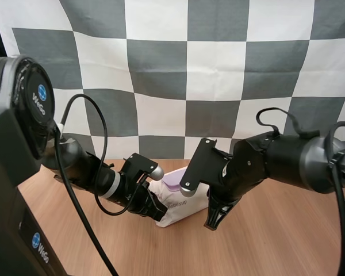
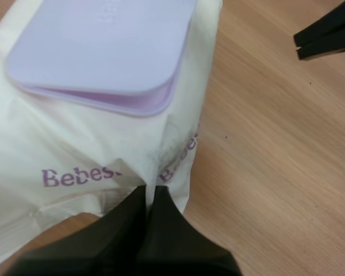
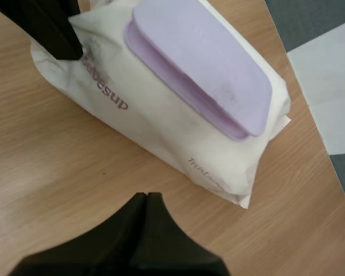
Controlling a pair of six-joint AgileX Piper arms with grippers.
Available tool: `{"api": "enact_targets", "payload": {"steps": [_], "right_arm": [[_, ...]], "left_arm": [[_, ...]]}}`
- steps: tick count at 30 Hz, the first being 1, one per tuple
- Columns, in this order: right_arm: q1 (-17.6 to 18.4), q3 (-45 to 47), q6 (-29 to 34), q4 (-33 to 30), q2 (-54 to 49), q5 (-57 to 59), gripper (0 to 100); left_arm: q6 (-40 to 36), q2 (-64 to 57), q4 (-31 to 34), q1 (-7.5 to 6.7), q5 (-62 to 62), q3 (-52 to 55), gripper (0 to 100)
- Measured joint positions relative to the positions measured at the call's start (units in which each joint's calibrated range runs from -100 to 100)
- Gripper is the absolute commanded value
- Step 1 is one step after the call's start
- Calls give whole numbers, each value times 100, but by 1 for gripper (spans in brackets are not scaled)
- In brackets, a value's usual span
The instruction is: Open the wet wipes lid
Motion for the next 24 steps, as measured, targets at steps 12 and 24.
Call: {"api": "enact_targets", "payload": {"steps": [12, 24], "right_arm": [[0, 0, 0, 34, 1166, -2573, 0], [0, -54, 0, -144, 1437, -4059, 0]], "left_arm": [[0, 0, 43, 0, 83, 0, 0], [-9, 0, 43, 0, 277, 0, 0]]}}
